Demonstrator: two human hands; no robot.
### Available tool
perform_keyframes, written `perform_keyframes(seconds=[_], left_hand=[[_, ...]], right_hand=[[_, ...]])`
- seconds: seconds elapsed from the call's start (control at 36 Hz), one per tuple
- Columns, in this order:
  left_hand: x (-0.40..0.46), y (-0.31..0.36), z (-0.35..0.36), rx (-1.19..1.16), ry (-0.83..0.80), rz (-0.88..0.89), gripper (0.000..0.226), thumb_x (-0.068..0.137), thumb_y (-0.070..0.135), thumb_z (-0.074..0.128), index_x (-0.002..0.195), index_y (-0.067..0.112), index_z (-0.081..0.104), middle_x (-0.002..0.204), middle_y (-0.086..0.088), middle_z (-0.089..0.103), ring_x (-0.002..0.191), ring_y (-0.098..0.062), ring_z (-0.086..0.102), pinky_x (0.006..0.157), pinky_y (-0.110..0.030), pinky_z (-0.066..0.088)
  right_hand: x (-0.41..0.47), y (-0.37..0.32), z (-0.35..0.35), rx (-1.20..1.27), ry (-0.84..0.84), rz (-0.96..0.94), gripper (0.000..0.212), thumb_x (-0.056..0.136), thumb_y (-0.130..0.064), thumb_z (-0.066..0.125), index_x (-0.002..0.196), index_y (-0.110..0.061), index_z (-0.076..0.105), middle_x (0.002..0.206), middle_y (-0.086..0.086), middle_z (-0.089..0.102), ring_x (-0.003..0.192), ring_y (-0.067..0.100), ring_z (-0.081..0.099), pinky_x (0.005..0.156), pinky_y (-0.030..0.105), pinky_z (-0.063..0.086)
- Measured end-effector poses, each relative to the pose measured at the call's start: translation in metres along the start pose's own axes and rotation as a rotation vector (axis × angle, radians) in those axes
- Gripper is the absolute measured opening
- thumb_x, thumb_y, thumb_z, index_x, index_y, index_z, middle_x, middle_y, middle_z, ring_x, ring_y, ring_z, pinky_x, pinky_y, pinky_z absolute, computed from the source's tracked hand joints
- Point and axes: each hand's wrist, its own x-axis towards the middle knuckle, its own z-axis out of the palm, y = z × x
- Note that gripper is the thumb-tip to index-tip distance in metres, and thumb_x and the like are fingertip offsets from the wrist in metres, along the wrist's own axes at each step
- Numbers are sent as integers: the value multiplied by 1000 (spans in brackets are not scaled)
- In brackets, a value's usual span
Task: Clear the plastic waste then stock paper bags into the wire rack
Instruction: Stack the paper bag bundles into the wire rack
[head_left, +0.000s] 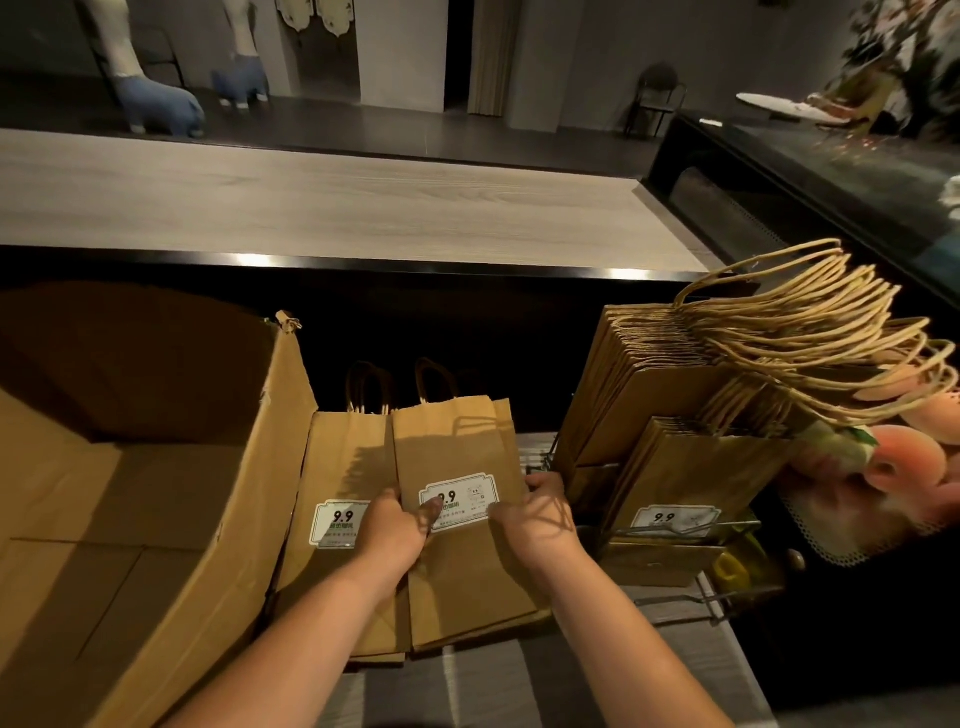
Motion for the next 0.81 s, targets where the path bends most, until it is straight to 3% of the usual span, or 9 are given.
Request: perform_keyframes(seconds=[0.06,0.14,0.31,0.36,0.42,0.5,0.64,0.72,0.81], left_hand=[[-3,3,0,-38,2,0,20,91,24,66,108,19,57,101,0,65,89,-21,60,78,-30,47],[-8,5,0,-56,7,21,21,91,25,65,109,18,56,102,1,64,87,-18,59,81,-31,47],[-37,21,2,-282,-76,58,31,92,23,59,123,22,55,125,1,62,112,-21,57,98,-40,44],[-47,28,-1,-428,-112,59,32,83,19,63,115,21,58,113,-4,70,107,-25,62,97,-49,47],[-56,35,-5,-529,-125,84,37,78,11,64,113,18,58,101,-7,72,102,-28,65,90,-48,51],[-69,46,-8,-542,-80,219,26,85,-5,54,96,16,62,91,-6,73,95,-27,66,82,-43,51],[-68,40,-6,-478,8,284,27,86,-6,58,89,19,67,90,-3,72,96,-23,64,84,-39,48],[-61,26,2,-483,-89,91,20,83,1,62,98,13,66,100,-19,70,95,-32,66,87,-49,52],[-53,25,9,-477,-134,38,30,79,1,62,108,10,62,104,-23,68,98,-37,65,85,-49,53]], right_hand=[[-5,-2,1,14,-22,-28,62,90,-22,68,142,-20,34,134,5,57,117,26,59,78,26,49],[-13,0,-3,39,-103,-119,46,94,-23,64,136,-25,48,130,-2,62,108,17,62,78,23,52],[-42,0,-38,63,-124,-257,42,96,-33,59,136,-31,48,131,-13,53,117,9,54,87,22,53],[-56,-1,-49,115,-178,-340,29,97,-29,59,126,-30,56,122,-16,61,114,4,58,87,24,56],[-68,-1,-58,206,-200,-394,19,97,-19,58,113,-29,61,109,-14,69,103,-2,63,79,20,56],[-72,0,-63,327,-213,-404,25,98,-8,55,113,-27,61,106,-13,70,99,-2,65,76,17,55],[-49,15,-36,331,-132,-356,46,97,-13,57,136,-36,49,137,-12,54,130,4,47,109,33,43],[-45,22,-26,313,-122,-340,48,96,-9,57,122,-47,45,126,-16,55,117,-8,49,100,15,44],[-43,25,-24,341,-83,-341,52,93,-2,58,116,-46,43,119,-20,55,108,-18,50,94,8,44]])
